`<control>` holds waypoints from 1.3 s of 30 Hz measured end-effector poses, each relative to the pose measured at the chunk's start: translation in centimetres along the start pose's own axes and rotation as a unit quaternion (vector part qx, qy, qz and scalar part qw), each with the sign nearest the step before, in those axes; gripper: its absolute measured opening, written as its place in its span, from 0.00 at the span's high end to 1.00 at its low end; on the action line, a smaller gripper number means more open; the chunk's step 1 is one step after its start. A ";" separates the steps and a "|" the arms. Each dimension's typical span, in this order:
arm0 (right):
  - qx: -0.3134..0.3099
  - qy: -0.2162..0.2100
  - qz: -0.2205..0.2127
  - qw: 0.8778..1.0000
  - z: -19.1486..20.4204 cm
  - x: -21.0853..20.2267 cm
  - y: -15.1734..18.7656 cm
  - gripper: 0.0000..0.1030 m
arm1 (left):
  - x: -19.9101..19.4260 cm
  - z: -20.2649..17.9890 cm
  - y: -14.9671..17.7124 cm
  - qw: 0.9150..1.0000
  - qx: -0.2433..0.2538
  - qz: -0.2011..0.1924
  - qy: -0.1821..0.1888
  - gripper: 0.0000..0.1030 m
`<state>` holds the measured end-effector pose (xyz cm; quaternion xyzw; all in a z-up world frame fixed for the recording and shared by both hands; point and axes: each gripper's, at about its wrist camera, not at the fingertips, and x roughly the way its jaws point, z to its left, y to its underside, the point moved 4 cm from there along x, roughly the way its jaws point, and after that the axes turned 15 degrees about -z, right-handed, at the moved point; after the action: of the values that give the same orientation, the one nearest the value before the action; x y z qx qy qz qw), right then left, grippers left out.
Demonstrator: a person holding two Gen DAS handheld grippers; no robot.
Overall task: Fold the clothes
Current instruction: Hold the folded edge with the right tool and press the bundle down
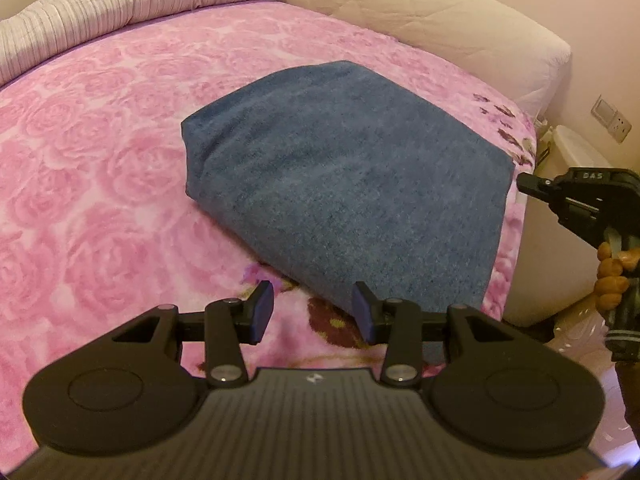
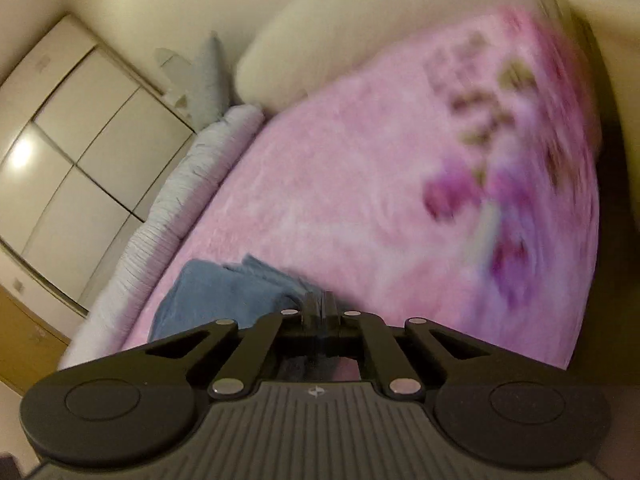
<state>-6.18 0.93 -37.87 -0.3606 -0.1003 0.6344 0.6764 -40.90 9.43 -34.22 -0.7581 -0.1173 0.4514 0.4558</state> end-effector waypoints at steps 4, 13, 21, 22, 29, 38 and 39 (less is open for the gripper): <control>-0.031 0.017 0.015 0.999 0.5 0.0 0.4 0.85 | -0.3 -0.2 0.4 1.000 -0.002 0.003 0.000 0.64; -0.073 0.027 0.036 0.996 1.9 -0.5 1.8 0.78 | -1.4 -0.5 0.7 1.000 -0.006 0.001 0.001 0.64; -0.035 0.013 0.021 0.999 1.8 -1.0 1.0 0.68 | -1.5 -0.2 0.7 1.000 -0.008 -0.001 0.003 0.64; -0.019 0.006 0.018 1.000 1.6 -1.1 0.8 0.67 | -1.5 -0.2 0.7 1.000 -0.009 0.000 0.003 0.64; 0.050 -0.021 0.008 0.998 0.8 0.0 0.4 0.59 | -0.7 -0.1 0.8 1.000 -0.008 0.004 0.006 0.64; -0.051 -0.025 -0.010 0.998 4.3 1.2 0.6 0.92 | -0.4 -0.1 0.8 1.000 -0.006 0.006 0.003 0.64; -0.054 -0.029 -0.017 0.998 4.7 0.9 0.4 0.94 | -0.4 -0.1 0.8 1.000 -0.005 0.006 0.003 0.64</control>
<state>-9.09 3.40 -35.03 -0.3763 -0.1601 0.6263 0.6637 -41.20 8.68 -34.58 -0.7623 -0.1140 0.4512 0.4498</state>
